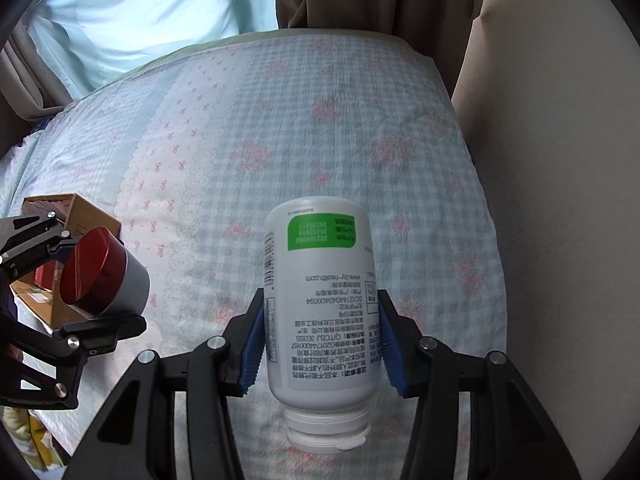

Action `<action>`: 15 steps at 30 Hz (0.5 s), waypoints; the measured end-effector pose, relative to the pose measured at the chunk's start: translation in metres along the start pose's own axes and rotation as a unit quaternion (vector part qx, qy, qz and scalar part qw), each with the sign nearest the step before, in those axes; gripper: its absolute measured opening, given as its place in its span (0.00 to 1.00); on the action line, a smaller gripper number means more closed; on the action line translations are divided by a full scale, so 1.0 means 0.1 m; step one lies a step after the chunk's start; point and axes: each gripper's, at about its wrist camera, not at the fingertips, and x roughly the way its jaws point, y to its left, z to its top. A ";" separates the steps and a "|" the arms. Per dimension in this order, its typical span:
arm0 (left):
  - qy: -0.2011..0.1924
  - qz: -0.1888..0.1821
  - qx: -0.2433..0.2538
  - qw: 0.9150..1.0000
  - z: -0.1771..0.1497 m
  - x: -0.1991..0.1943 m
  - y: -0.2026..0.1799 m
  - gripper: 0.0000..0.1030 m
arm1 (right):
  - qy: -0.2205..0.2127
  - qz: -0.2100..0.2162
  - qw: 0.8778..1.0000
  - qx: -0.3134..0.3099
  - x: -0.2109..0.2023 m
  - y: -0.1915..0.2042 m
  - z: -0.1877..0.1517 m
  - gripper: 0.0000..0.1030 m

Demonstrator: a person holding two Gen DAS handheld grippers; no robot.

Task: Organize rigid objects
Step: 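Carry the red jar with the left gripper while the right gripper carries the pill bottle to the box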

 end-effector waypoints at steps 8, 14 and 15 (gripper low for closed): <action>-0.064 0.018 -0.044 0.997 -0.05 -1.28 0.22 0.51 | -0.027 0.003 1.000 0.006 -1.01 0.53 0.22 0.45; -0.084 0.026 -0.070 0.994 -0.30 -2.06 0.55 0.51 | -0.039 0.019 0.999 0.003 -1.53 1.17 0.35 0.45; -0.086 0.031 -0.072 0.993 -0.36 -2.19 0.63 0.51 | -0.042 0.024 0.999 0.005 -1.59 1.30 0.36 0.45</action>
